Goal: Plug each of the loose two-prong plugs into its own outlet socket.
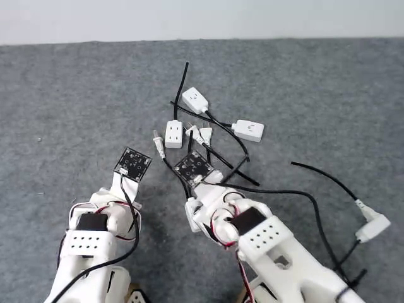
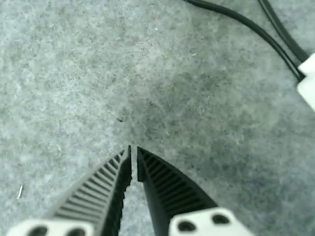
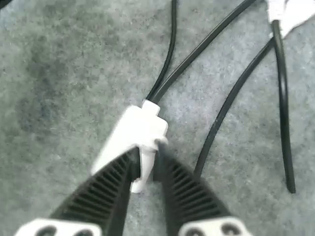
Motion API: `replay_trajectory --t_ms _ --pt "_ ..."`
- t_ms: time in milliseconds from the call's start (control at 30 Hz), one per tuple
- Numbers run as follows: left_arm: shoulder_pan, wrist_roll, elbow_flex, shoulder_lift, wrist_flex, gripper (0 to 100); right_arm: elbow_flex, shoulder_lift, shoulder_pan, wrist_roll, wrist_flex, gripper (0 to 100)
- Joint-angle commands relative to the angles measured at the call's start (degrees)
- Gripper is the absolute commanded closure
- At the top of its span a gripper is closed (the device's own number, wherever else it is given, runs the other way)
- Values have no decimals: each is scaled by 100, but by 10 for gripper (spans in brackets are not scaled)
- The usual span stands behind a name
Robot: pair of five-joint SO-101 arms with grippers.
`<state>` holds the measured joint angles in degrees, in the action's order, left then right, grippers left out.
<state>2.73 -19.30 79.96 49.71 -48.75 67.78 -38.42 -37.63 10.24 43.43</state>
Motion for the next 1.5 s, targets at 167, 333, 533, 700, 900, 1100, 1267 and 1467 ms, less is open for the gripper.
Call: replay_trajectory --t_ms 167,333,533,700,900,1100,1267,1467 --pt "18 -62 -13 97 9 984 -167 462 -312 448 400 991" --pt "18 -62 -13 97 0 984 -211 453 -312 440 400 988" --pt "18 -70 -13 97 9 984 -747 453 -347 -404 989 837" --pt "0 -70 -13 97 26 984 -1099 453 -338 -914 1200 811" --pt "0 -62 -22 97 35 984 -1512 523 -760 -1609 1314 808" --pt "9 -62 -22 97 35 984 -1363 796 -1341 -1723 840 807" --pt "9 -62 -22 97 35 984 -1618 1859 -1191 -1679 593 788" --pt "9 -62 -22 97 35 984 -2048 2607 -1138 -1512 752 757"
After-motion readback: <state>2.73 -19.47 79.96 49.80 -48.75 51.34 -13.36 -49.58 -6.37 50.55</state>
